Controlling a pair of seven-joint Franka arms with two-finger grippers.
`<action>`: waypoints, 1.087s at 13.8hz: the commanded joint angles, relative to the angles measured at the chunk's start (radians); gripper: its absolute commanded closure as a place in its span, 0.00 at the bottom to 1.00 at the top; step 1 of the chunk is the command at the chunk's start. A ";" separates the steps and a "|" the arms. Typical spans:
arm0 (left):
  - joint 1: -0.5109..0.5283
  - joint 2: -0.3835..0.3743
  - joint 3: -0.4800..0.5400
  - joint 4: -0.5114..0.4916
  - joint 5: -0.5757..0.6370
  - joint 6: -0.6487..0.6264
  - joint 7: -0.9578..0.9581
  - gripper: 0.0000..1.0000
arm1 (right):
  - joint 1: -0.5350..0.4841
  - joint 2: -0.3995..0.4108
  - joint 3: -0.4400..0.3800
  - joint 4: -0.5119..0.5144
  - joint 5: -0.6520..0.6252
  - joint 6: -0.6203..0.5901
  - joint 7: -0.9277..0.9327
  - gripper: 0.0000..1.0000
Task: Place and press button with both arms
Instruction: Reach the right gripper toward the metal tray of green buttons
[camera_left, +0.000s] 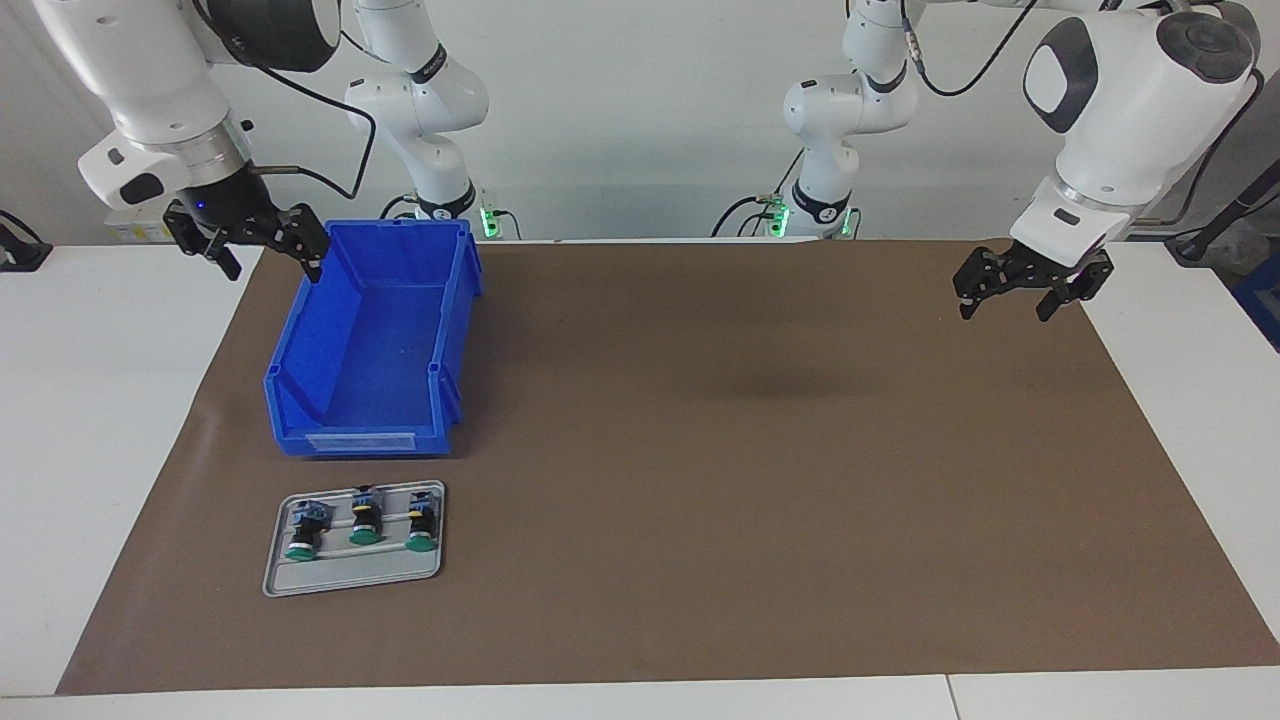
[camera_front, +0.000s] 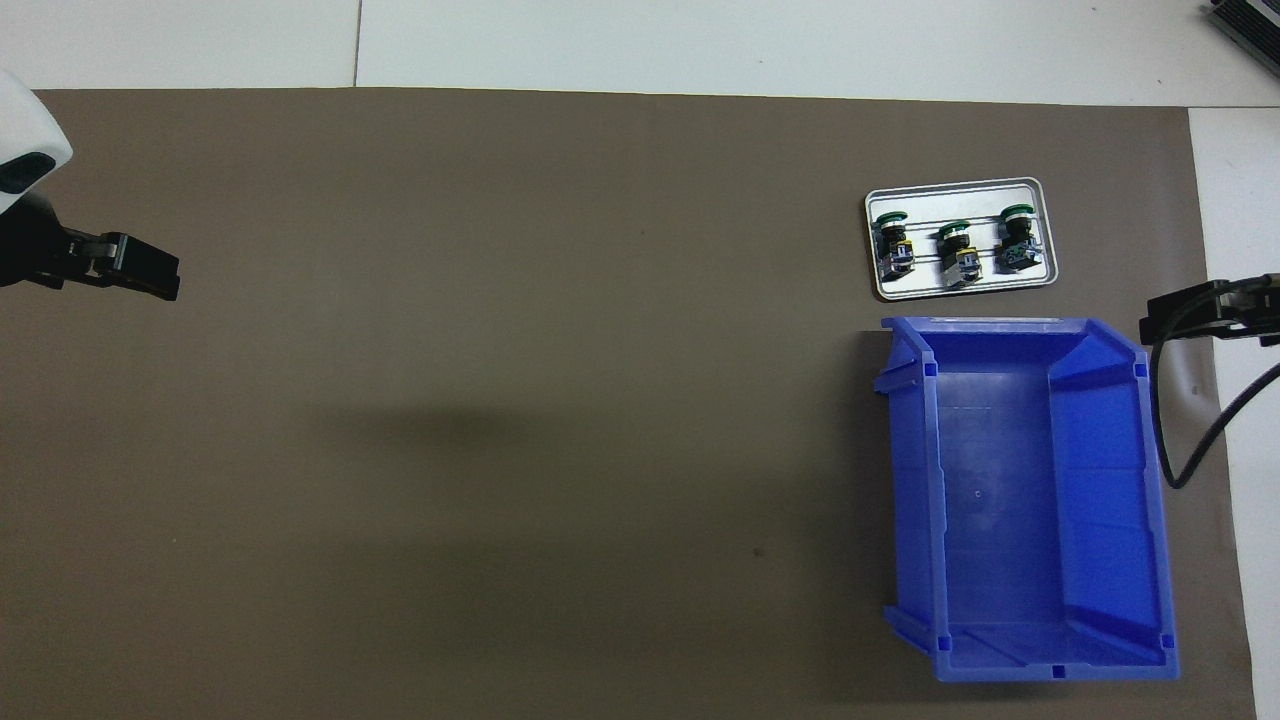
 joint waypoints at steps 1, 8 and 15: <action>0.007 -0.030 -0.005 -0.036 0.014 0.010 0.001 0.00 | -0.007 -0.018 0.009 -0.016 -0.003 -0.004 -0.003 0.00; 0.007 -0.030 -0.005 -0.036 0.014 0.010 0.001 0.00 | -0.024 -0.020 0.004 -0.012 -0.003 -0.004 -0.018 0.00; 0.007 -0.030 -0.005 -0.036 0.014 0.010 0.001 0.00 | -0.001 0.195 0.007 -0.081 0.087 0.446 -0.003 0.00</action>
